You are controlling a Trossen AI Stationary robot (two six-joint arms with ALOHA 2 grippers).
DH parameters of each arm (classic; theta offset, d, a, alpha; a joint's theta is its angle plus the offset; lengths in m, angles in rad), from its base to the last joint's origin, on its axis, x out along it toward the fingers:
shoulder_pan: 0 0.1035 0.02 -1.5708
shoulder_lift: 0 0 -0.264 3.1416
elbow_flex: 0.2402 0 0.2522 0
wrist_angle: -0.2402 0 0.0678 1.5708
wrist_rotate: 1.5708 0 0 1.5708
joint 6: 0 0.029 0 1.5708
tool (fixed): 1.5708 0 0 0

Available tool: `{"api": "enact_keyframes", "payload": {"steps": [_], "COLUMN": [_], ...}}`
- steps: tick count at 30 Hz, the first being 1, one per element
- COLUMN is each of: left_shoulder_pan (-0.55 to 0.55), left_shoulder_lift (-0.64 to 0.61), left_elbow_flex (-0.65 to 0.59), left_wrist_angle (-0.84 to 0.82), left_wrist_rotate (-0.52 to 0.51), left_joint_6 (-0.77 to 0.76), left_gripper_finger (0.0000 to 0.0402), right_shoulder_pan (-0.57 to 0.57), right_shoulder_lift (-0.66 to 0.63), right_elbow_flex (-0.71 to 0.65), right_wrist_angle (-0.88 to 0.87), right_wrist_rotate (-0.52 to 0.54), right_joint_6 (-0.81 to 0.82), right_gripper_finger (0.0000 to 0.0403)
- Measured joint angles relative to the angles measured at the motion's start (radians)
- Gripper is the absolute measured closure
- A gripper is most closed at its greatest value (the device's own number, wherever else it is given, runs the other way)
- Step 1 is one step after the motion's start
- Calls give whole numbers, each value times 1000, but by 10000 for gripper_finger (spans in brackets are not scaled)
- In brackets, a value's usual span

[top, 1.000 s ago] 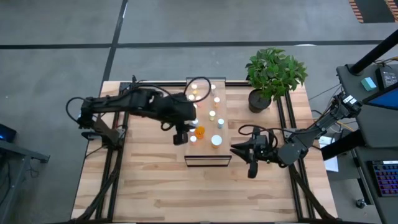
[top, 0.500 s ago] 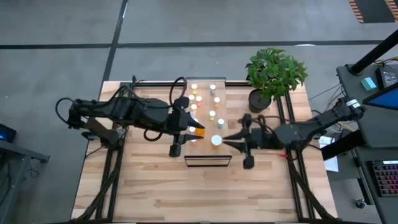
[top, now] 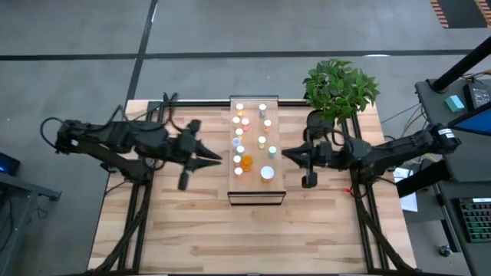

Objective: Pick and place medicine bottles onto shelf by color
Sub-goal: Return to Home Position

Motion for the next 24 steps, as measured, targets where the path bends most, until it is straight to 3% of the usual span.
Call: {"api": "enact_keyframes", "payload": {"steps": [3, 6, 15, 24], "left_shoulder_pan": [1, 0, 4, 4], "left_shoulder_lift": [-97, -189, -441, -626], "left_elbow_flex": [-95, -197, -499, -725], "left_wrist_angle": [2, 8, 175, 329], "left_wrist_rotate": [-2, -22, -68, -71], "left_joint_6": [18, 23, 59, 50], "left_gripper_finger": [393, 397, 401, 401], "right_shoulder_pan": [0, -2, -85, -95], "right_shoulder_lift": [-43, -86, -160, -338], "right_elbow_flex": [-39, -63, -177, -211], "right_wrist_angle": [-13, -6, 9, 34], "right_wrist_rotate": [9, 40, 42, 17], "right_joint_6": [-158, -232, -252, -282], "right_gripper_finger": [394, 394, 394, 394]}}
